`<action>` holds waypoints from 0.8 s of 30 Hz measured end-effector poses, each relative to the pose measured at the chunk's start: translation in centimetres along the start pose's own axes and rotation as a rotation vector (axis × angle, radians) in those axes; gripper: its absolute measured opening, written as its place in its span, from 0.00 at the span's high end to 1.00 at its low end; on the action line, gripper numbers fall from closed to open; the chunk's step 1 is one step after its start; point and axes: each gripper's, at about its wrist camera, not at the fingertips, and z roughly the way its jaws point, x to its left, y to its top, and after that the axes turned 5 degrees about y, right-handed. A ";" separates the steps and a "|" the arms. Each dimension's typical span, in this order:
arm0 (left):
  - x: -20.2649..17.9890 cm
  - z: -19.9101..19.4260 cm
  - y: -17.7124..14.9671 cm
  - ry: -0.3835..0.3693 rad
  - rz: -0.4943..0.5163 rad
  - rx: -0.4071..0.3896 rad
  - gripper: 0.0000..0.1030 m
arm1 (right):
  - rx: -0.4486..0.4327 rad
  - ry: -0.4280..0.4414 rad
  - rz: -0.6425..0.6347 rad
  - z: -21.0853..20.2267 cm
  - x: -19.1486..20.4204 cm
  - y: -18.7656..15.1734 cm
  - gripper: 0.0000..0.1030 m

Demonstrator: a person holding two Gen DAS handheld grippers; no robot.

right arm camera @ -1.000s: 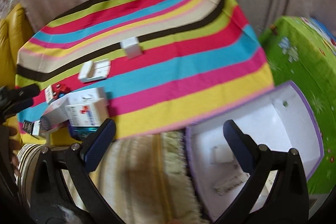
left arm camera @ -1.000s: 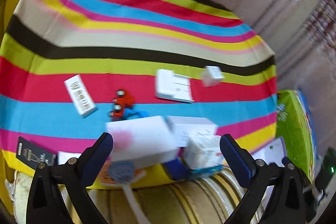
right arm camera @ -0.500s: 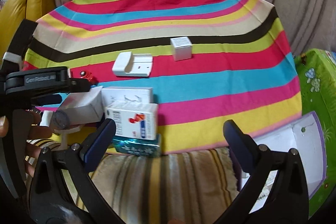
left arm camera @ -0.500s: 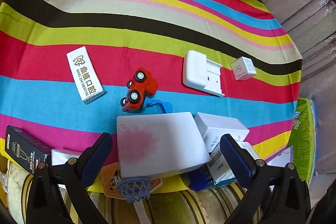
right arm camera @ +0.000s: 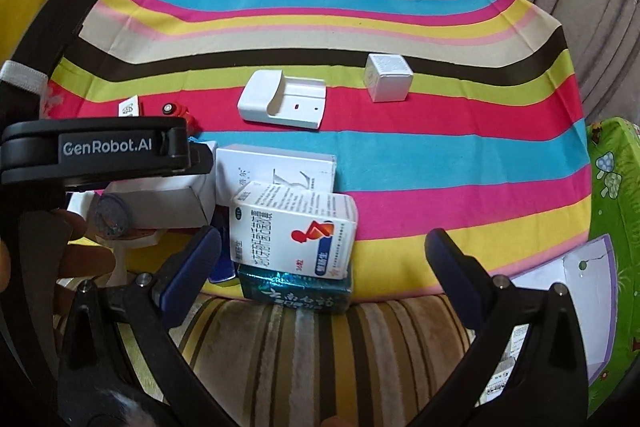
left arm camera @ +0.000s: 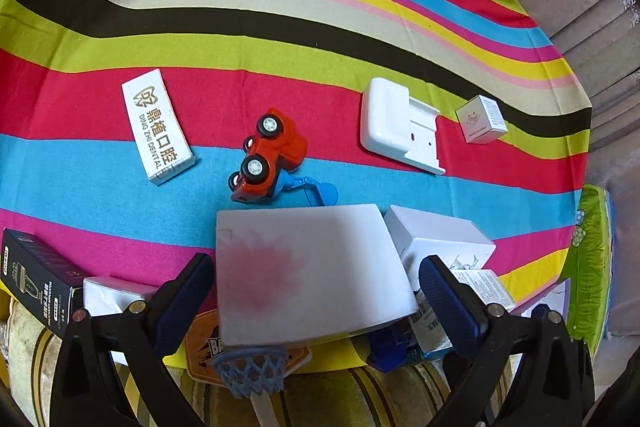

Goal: Organize rigid objects
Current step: 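Grasp the white box with pink print using the left gripper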

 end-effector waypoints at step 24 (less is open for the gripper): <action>0.9 -0.7 -0.3 -0.049 -0.043 -0.052 0.06 | 0.040 0.061 0.024 2.2 0.0 -0.2 0.29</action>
